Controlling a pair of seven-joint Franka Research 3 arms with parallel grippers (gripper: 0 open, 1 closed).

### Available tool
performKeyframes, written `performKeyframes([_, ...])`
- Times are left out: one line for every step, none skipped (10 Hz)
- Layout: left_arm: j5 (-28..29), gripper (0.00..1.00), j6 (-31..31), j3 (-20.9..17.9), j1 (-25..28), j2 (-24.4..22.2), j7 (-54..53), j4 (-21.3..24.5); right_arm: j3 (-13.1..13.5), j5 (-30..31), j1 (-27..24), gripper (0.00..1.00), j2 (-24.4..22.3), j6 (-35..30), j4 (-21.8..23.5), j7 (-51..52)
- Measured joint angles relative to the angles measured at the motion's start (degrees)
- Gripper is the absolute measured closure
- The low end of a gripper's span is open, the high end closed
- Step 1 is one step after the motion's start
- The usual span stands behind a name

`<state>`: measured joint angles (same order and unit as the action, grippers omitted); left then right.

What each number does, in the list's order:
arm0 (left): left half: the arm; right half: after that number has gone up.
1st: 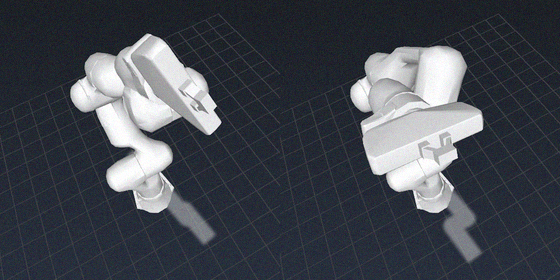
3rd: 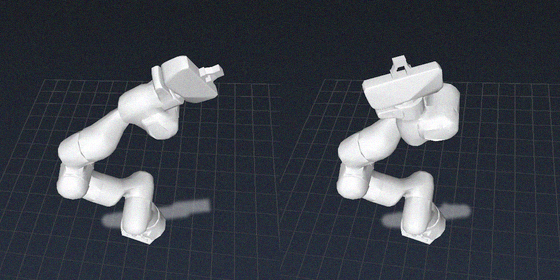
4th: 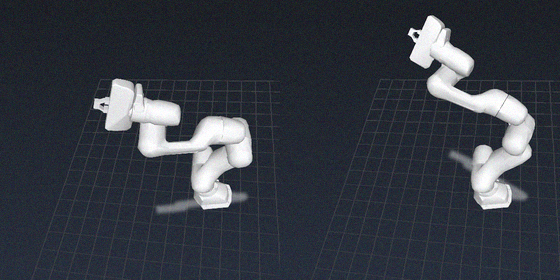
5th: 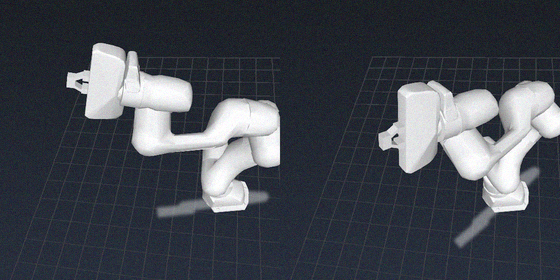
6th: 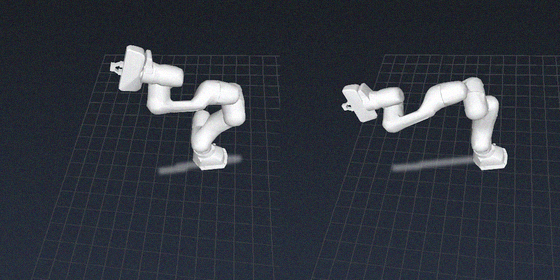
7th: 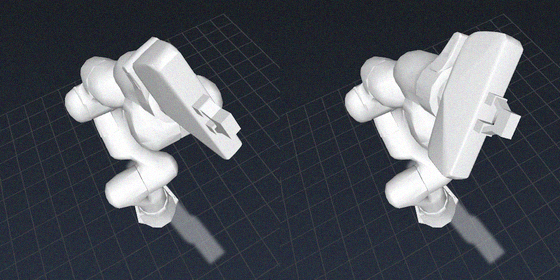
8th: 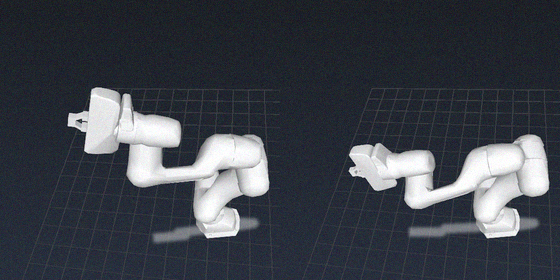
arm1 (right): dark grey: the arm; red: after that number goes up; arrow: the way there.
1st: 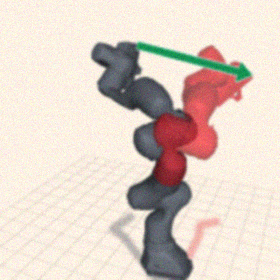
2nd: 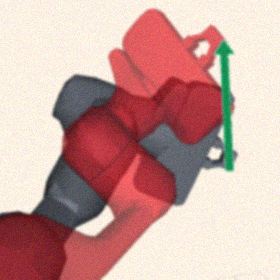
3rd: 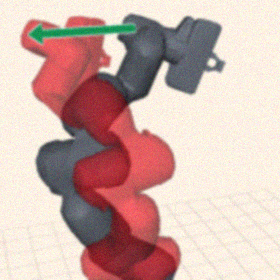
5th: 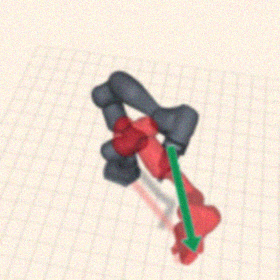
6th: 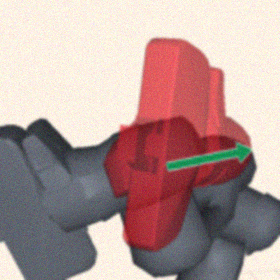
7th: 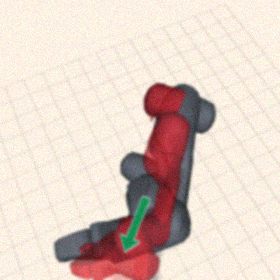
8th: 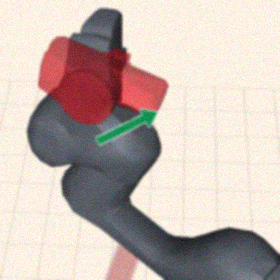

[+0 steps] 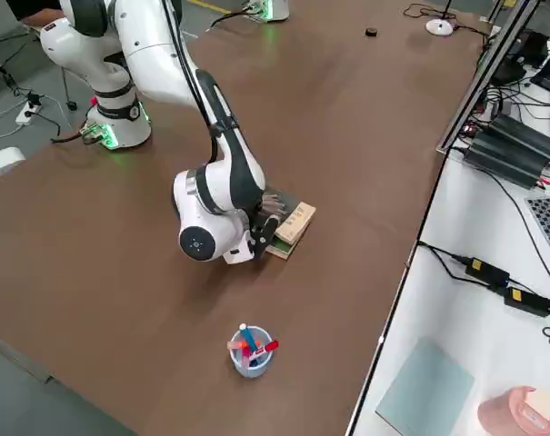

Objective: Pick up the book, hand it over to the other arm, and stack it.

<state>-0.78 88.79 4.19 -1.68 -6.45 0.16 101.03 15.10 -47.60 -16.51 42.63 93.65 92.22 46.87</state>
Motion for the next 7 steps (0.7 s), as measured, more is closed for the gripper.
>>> performKeyframes([0.0, 0.0, 0.0, 0.0, 0.0, 0.0, 0.0, 0.0, 0.0, 0.2, 0.0, 0.45, 0.0, 0.0, 0.0, 0.0])
performKeyframes([0.0, 0.0, 0.0, 0.0, 0.0, 0.0, 0.0, 0.0, 0.0, 0.5, 0.0, 0.39, 0.0, 0.1, 0.0, 0.0])
performKeyframes([0.0, 0.0, 0.0, 0.0, 0.0, 0.0, 0.0, 0.0, 0.1, 0.7, 0.0, 0.39, 0.0, 0.1, -0.1, 0.0])
performKeyframes([0.0, 0.0, 0.0, 0.0, 0.0, 0.0, 0.0, 0.0, 0.3, 0.8, 0.1, 0.37, 0.0, 0.2, -0.2, 0.0])
performKeyframes([0.0, 0.0, 0.0, 0.0, 0.0, 0.0, 0.0, -0.1, 0.6, 1.1, 0.1, 0.37, 0.0, 0.2, -0.3, 0.0])
performKeyframes([0.0, 0.0, 0.0, 0.0, 0.0, 0.0, 0.0, -0.1, 1.1, 1.8, 0.1, 0.37, 0.0, 0.2, -0.6, 0.0])
performKeyframes([0.0, 0.0, 0.0, 0.0, 0.0, 0.0, 0.0, -0.1, 1.6, 2.4, 0.1, 0.37, 0.0, 0.2, -1.0, 0.0])
